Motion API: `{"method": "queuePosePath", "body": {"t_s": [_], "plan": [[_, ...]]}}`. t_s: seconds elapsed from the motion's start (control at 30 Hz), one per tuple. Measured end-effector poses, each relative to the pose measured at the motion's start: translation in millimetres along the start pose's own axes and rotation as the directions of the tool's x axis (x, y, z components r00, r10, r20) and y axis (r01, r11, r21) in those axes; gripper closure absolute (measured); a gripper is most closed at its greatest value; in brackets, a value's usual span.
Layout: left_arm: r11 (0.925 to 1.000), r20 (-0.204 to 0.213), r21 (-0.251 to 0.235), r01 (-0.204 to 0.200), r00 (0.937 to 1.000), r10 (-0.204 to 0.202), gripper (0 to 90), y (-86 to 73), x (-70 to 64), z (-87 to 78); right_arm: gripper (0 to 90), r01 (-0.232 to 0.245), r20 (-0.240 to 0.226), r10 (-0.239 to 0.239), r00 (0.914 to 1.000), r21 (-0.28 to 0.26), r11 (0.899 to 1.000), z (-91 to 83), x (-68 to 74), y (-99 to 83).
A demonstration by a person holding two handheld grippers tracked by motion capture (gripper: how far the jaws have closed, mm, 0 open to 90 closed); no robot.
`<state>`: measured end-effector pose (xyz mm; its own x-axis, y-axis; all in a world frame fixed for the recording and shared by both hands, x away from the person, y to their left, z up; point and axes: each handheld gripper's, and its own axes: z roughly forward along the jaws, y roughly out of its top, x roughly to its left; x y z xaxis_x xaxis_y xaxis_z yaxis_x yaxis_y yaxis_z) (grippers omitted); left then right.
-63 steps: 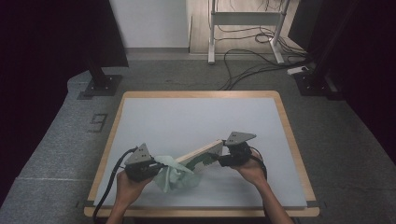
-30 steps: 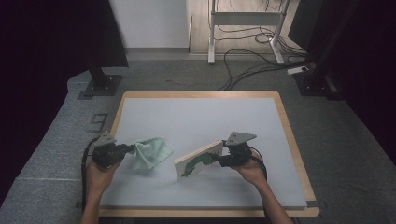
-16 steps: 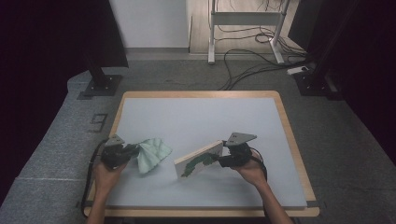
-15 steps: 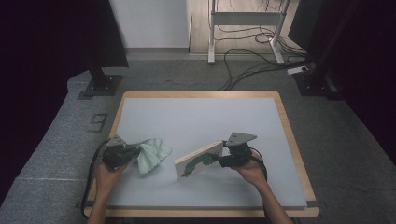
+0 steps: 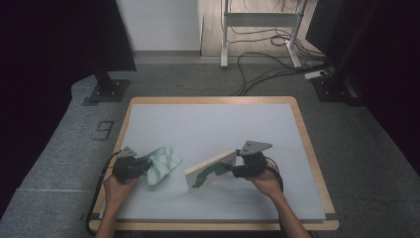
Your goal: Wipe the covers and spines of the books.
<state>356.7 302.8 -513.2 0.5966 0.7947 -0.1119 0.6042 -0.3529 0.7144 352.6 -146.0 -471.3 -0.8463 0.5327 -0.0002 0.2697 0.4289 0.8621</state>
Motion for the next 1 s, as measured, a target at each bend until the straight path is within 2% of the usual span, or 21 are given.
{"method": "queuePosePath", "body": {"t_s": [0.1, 0.23, 0.3, 0.43, 0.57, 0.73, 0.83, 0.9, 0.93, 1.0], "plan": [[0.9998, -0.002, -0.016, -0.008, 1.0, 0.008, 52.5, 0.4, 1.3, -6.6, 35.6, 0.001, -0.001, -0.001, 1.0, 0.0, 1.0, 0.2, -0.1, -0.1], [0.9994, 0.008, -0.014, -0.033, 0.9994, 0.033, 39.2, 3.1, -2.4, -16.2, 35.5, -0.001, 0.001, 0.001, 1.0, -0.001, 1.0, 0.7, -0.1, -0.3], [0.9984, 0.014, -0.015, -0.055, 0.9984, 0.055, 34.9, 6.5, -7.2, -20.7, 35.5, -0.002, 0.002, 0.002, 1.0, -0.001, 1.0, 0.8, -0.1, -0.2], [0.9948, 0.057, -0.046, -0.091, 0.994, 0.093, 29.0, 15.9, -20.6, -26.1, 35.5, -0.002, 0.002, 0.002, 1.0, -0.001, 1.0, 1.2, -0.2, -0.1], [0.9889, 0.093, -0.036, -0.144, 0.9848, 0.147, 21.5, 27.5, -39.1, -24.3, 35.4, -0.001, 0.003, 0.001, 1.0, 0.002, 1.0, 1.5, 0.0, 0.4], [0.9802, 0.136, -0.054, -0.19, 0.9711, 0.196, 19.7, 37.2, -64.3, -24.6, 35.4, 0.0, 0.004, 0.0, 1.0, 0.0, 1.0, 1.3, 0.0, 0.0], [0.9727, 0.146, -0.074, -0.22, 0.9625, 0.229, 19.9, 39.9, -79.6, -26.2, 35.4, -0.001, 0.003, 0.001, 1.0, 0.001, 1.0, 1.3, 0.1, 0.1], [0.9686, 0.164, -0.076, -0.237, 0.9552, 0.246, 21.7, 41.2, -87.3, -26.9, 35.4, 0.0, 0.004, 0.0, 1.0, 0.001, 1.0, 1.2, 0.1, 0.0], [0.9658, 0.182, -0.09, -0.243, 0.9494, 0.256, 21.9, 41.3, -92.4, -26.9, 35.4, 0.0, 0.004, 0.0, 1.0, 0.001, 1.0, 1.2, 0.1, 0.0], [0.964, 0.207, -0.093, -0.249, 0.9421, 0.264, 23.6, 41.8, -98.6, -26.4, 35.4, -0.001, 0.002, 0.001, 1.0, -0.001, 1.0, 1.3, 0.1, -0.3]]}}
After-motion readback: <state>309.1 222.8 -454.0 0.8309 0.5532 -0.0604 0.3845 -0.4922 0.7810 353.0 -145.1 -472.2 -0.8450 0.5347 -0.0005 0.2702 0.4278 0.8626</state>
